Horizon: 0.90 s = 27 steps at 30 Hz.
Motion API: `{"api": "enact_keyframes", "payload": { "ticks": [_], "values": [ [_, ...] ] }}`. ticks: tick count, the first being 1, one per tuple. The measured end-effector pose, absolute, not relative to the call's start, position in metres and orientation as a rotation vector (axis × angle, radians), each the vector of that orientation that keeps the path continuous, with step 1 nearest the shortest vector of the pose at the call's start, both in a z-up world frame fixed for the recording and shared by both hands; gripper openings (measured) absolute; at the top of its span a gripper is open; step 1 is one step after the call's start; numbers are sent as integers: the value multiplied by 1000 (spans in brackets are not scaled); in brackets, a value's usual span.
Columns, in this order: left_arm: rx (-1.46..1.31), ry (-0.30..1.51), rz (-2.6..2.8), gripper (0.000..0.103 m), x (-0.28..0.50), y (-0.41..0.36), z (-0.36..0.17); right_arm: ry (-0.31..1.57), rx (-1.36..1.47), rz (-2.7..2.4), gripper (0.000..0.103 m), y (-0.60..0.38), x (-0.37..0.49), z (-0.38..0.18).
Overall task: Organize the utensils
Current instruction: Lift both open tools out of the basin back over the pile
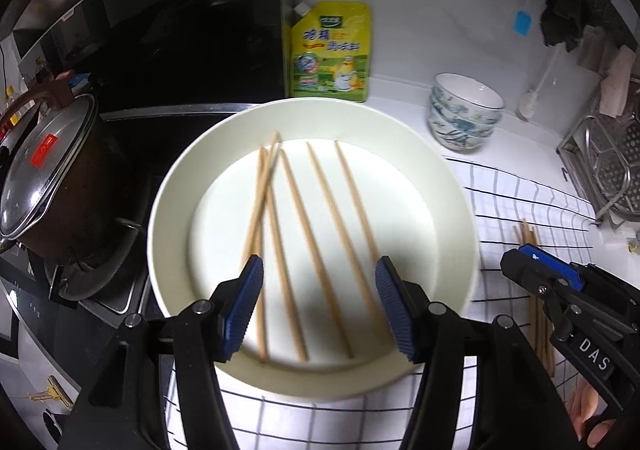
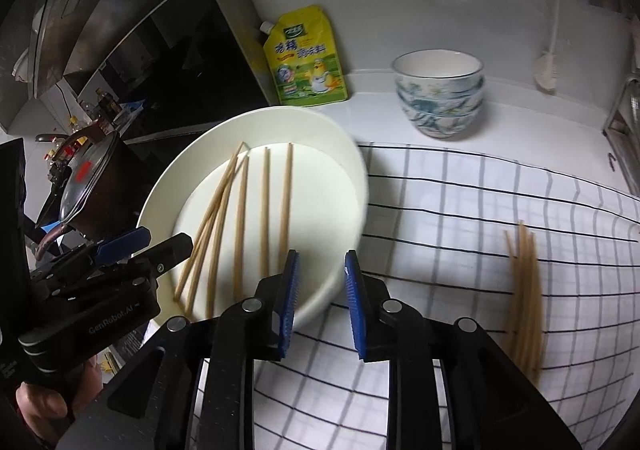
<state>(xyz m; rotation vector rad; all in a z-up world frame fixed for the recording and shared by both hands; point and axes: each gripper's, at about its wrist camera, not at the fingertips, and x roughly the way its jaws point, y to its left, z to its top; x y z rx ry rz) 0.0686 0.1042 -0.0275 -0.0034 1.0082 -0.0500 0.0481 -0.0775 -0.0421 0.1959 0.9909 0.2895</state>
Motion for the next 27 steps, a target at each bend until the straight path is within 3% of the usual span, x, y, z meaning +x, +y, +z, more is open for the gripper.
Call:
{"api": "enact_keyframes", "payload": {
  "ticks": [27],
  "values": [
    [62, 1036, -266, 66, 29, -64, -49, 1054, 198, 46, 36, -262, -31, -85]
  ]
}}
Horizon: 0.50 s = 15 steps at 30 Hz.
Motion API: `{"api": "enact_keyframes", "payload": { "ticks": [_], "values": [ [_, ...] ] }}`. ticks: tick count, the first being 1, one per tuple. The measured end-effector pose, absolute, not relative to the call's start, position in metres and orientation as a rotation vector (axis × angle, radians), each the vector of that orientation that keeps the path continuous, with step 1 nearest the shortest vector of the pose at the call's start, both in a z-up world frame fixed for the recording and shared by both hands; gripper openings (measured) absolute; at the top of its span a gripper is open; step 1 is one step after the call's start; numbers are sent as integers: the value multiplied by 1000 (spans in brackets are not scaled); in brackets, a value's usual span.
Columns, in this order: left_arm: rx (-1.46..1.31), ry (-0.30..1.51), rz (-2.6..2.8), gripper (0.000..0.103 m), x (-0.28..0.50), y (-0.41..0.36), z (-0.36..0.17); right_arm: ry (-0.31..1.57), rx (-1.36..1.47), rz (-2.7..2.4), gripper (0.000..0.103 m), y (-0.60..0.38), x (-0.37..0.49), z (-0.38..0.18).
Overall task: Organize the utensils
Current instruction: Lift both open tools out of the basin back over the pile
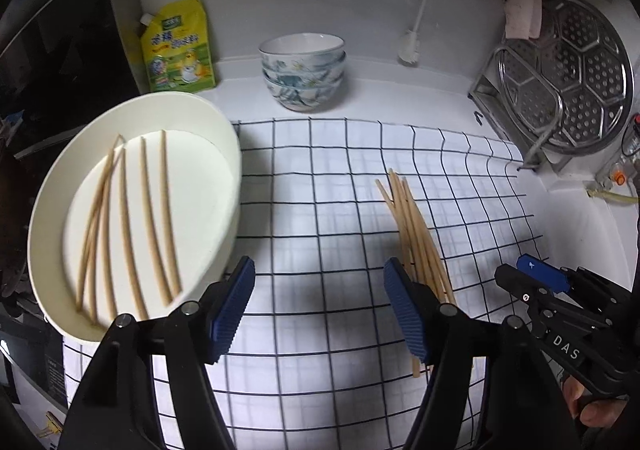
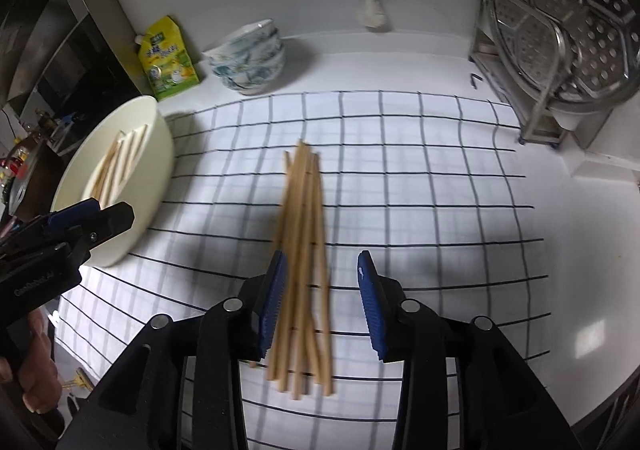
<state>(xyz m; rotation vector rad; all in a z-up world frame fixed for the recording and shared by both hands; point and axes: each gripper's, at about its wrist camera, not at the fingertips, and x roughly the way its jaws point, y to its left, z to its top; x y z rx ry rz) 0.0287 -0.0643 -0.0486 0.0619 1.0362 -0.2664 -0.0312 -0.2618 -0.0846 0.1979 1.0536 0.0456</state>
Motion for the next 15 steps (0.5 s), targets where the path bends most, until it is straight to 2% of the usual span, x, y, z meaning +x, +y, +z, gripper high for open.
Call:
{"api": "enact_keyframes", "payload": {
  "ticks": [4, 6, 8, 15],
  "values": [
    [82, 1071, -262, 67, 27, -78, -65, 1075, 192, 47, 37, -270, -33, -100],
    [83, 1090, -254, 73, 26, -83, -74, 1085, 194, 57, 43, -273, -32, -110],
    [78, 1106, -239, 77, 26, -85, -81, 1091, 186, 70, 45, -274, -30, -118],
    [82, 1143, -214, 77, 27, -89, -102, 1109, 146, 94, 45, -268, -23, -142]
  ]
}}
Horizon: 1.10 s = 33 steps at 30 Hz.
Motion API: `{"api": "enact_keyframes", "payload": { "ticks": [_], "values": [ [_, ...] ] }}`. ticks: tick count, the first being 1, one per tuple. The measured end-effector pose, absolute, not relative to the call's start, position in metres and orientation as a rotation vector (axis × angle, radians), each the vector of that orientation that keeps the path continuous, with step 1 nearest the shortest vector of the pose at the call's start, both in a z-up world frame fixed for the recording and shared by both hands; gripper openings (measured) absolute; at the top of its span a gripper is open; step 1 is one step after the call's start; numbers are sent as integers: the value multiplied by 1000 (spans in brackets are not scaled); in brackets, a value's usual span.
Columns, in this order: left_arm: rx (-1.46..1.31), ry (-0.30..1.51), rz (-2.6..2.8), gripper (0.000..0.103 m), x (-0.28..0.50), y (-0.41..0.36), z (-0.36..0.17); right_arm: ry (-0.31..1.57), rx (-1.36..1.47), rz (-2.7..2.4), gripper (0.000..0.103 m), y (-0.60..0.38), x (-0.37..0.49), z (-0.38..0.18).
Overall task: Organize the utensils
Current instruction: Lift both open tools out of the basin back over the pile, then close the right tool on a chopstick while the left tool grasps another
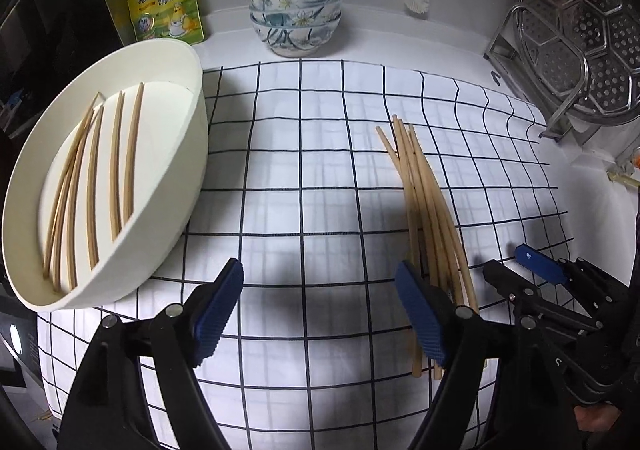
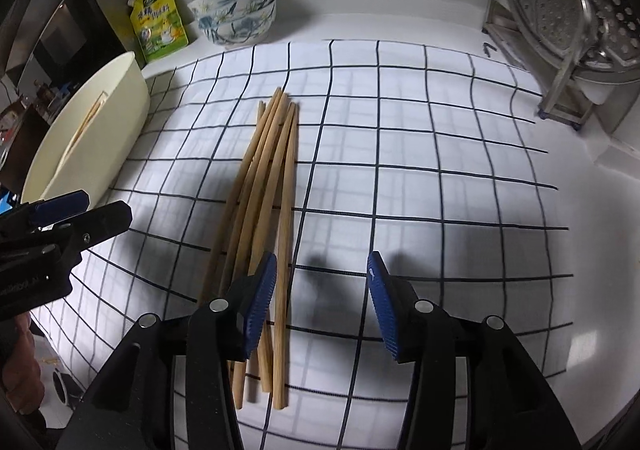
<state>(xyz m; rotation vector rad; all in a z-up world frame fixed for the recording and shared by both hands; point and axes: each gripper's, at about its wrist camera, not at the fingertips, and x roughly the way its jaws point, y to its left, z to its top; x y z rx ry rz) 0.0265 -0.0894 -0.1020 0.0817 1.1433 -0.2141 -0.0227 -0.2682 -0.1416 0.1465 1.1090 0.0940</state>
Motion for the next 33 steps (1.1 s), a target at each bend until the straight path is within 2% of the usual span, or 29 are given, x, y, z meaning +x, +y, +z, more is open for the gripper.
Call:
{"api": "enact_keyframes", "payload": {
  "ticks": [15, 19, 33],
  "values": [
    [96, 1162, -193, 77, 27, -93, -120, 1114, 120, 111, 45, -262, -10, -160],
    [109, 1133, -199, 80, 26, -100, -122, 1101, 140, 94, 45, -272, -10, -160],
    [139, 1146, -229, 81, 34, -131, -145, 1072, 190, 33, 45, -310, -20, -159]
  ]
}}
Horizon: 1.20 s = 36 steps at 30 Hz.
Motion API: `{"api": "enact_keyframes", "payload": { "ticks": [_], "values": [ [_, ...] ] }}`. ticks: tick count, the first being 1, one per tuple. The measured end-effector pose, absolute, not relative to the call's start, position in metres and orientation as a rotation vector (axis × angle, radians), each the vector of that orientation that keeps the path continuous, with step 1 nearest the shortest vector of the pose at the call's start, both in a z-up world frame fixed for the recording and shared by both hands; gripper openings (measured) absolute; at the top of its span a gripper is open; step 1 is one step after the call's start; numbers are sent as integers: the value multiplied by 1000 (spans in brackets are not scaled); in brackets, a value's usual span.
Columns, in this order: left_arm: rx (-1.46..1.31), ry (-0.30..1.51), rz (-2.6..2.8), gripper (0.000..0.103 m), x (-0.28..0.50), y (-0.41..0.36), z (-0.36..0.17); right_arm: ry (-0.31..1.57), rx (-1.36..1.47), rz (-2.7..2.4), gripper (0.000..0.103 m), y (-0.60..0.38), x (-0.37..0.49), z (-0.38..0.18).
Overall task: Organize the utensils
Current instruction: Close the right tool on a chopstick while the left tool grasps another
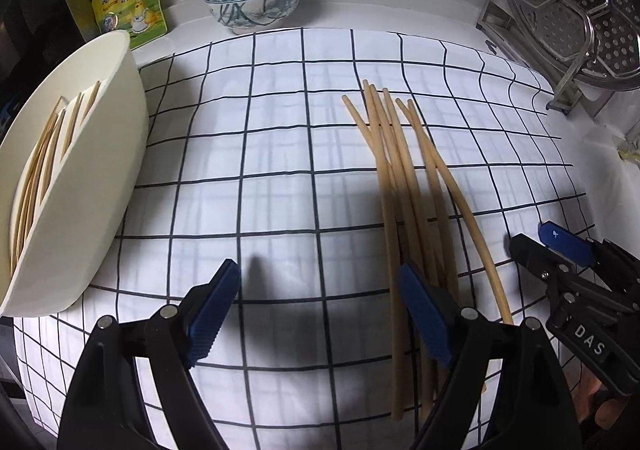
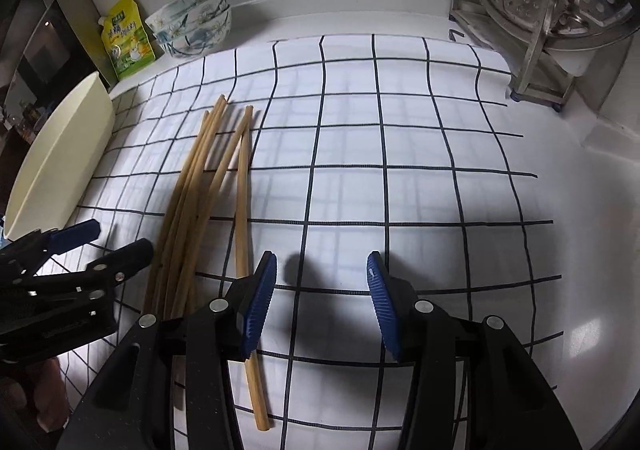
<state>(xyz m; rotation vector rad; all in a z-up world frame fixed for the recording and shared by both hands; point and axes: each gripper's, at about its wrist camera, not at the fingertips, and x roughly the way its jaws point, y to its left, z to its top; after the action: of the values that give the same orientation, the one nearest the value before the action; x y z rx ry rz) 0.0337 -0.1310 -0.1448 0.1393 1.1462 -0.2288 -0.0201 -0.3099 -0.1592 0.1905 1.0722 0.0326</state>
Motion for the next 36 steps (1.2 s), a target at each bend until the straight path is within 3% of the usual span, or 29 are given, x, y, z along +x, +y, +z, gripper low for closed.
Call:
{"api": "enact_keyframes", "payload": {
  "ticks": [21, 23, 28, 30, 32, 36],
  "values": [
    [178, 1152, -129, 79, 36, -114, -154, 1077, 79, 97, 45, -272, -11, -162],
    [182, 1142, -139, 70, 36, -117, -154, 1069, 41, 90, 42, -267, -10, -163],
    [152, 1148, -193, 41, 36, -122, -151, 1056, -7, 111, 7, -259, -13, -162],
    [158, 1151, -201, 17, 37, -124, -150, 1058, 9, 117, 6, -262, -12, -162],
    [151, 1163, -216, 8, 39, -125, -150, 1061, 31, 119, 6, -264, -13, -161],
    [133, 1181, -230, 7, 40, -122, -149, 1070, 78, 107, 6, -272, -14, -160]
  ]
}}
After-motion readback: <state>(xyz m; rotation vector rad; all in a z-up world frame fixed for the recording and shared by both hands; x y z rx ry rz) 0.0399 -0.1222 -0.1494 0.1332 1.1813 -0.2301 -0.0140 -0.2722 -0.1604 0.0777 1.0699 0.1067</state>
